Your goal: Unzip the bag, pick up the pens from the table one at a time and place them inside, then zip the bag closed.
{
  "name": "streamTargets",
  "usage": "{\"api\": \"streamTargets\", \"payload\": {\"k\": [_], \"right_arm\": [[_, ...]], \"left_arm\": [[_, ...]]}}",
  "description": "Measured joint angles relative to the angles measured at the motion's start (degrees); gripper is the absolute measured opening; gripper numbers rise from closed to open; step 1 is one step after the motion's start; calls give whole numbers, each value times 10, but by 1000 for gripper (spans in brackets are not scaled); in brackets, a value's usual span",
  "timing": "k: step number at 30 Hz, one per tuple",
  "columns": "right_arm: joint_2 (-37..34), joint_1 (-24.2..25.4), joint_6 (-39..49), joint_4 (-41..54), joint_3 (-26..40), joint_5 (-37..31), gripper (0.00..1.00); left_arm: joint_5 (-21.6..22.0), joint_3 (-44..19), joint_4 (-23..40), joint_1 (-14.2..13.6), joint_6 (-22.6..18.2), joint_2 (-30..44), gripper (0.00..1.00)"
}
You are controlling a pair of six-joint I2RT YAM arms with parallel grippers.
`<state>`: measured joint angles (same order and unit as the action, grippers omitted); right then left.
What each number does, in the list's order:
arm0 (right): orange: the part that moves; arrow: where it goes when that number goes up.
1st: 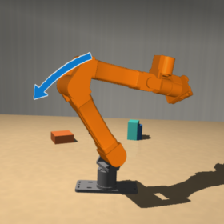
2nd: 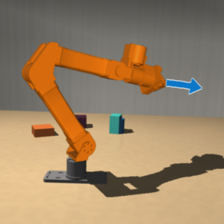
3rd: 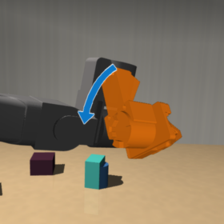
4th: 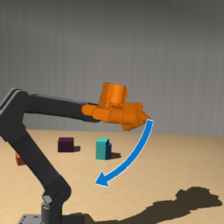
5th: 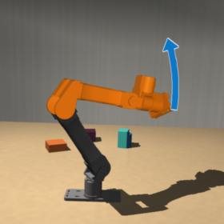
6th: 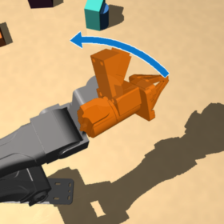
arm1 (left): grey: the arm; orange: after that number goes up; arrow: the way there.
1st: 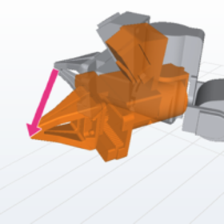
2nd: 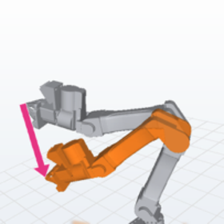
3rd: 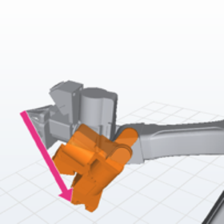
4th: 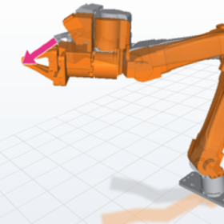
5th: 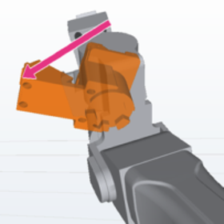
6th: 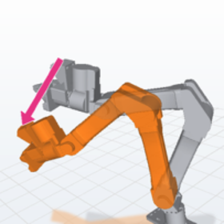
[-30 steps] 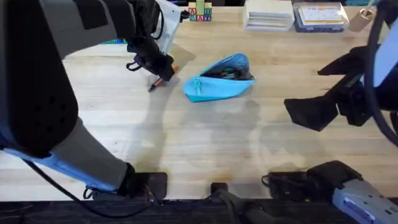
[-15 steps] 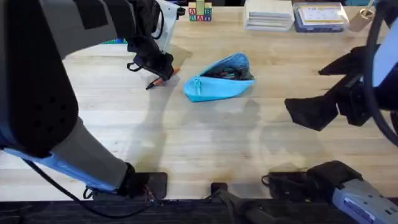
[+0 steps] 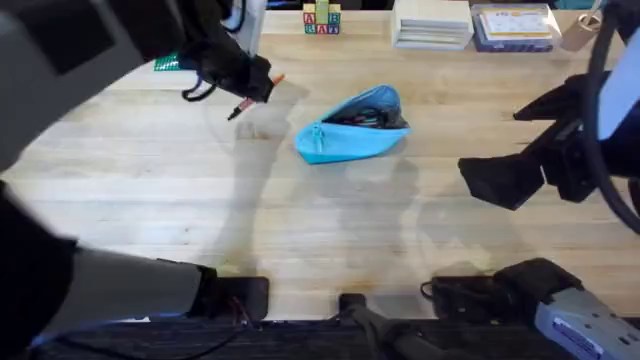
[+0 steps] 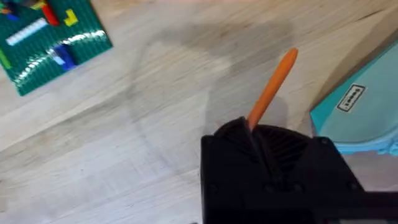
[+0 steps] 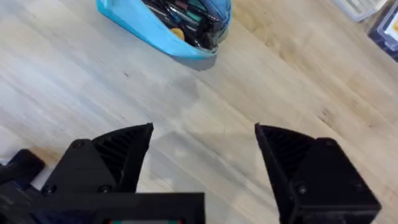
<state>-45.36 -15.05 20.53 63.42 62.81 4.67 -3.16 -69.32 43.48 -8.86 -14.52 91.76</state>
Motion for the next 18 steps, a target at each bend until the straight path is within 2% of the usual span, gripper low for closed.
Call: {"api": "streamTargets", "payload": {"k": [14, 18], "right_arm": [[0, 0, 0, 0, 0, 0, 998], [0, 0, 0, 0, 0, 0, 997]], "left_arm": [[-5, 0, 0, 0, 0, -138, 42], [-58, 0, -13, 0, -3, -172, 41]]}}
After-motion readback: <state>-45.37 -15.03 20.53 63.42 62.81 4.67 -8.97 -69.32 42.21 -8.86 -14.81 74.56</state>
